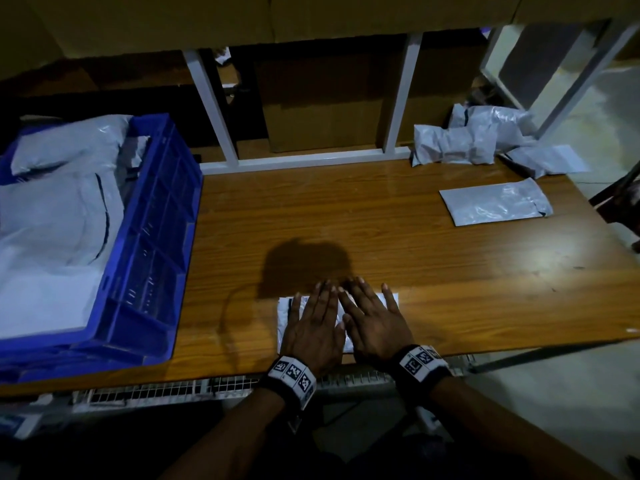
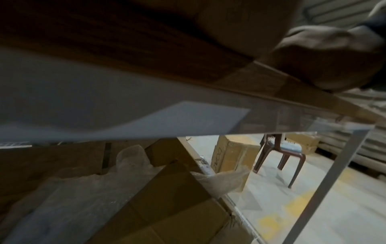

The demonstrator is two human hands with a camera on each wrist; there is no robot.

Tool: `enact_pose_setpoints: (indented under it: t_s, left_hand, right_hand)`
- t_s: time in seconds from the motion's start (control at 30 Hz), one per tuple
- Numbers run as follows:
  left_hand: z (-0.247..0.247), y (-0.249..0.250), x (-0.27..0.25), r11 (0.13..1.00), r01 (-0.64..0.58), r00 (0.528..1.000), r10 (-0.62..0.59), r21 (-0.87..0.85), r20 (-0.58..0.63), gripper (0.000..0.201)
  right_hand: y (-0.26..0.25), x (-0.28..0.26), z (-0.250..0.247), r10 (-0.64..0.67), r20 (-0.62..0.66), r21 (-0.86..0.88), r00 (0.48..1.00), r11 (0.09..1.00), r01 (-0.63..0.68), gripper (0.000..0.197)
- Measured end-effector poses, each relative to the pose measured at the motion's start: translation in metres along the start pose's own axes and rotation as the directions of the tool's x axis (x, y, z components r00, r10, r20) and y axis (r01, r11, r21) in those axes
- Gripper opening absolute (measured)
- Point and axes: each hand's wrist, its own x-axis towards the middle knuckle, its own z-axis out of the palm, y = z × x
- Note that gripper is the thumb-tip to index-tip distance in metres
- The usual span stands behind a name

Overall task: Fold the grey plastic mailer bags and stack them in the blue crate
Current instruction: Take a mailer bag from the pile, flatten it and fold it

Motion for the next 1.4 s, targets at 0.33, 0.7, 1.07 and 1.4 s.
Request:
enact_pose_setpoints:
  t_s: [0.33,0.7,1.07,1.4]
  left_hand:
    - [0.007,0.002,0.001,0.999,0.015,0.999,-0.016,-0.032,-0.034,0.067]
    - [0.002,0.002,0.002,0.999,0.031,1.000,-0.031,-0.007,0.002,0.069]
    - [-0.021,-0.024,-0.032,0.756,0.342,0.816,-0.533,-0.558,-0.223,0.059]
    - [-0.044,-0.053,-0.037,0.375,0.575,0.697,-0.690,-0.728,0.196,0.029]
  right_hand:
    - [-0.003,0.000,-0.004,0.017,0.033,-0.027,0.999,1.000,-0.016,0.061]
    - [-0.004,0.002,-0.009,0.025,0.077,-0.039,0.997,0.999,-0.022,0.062]
    - [0.019,-0.029,-0.046,0.452,-0.147,0.364,0.880,0.852,-0.376,0.051]
    - [0.028,-0.029,-0.067,0.624,0.248,0.585,0.741,0.514,-0.628,0.021]
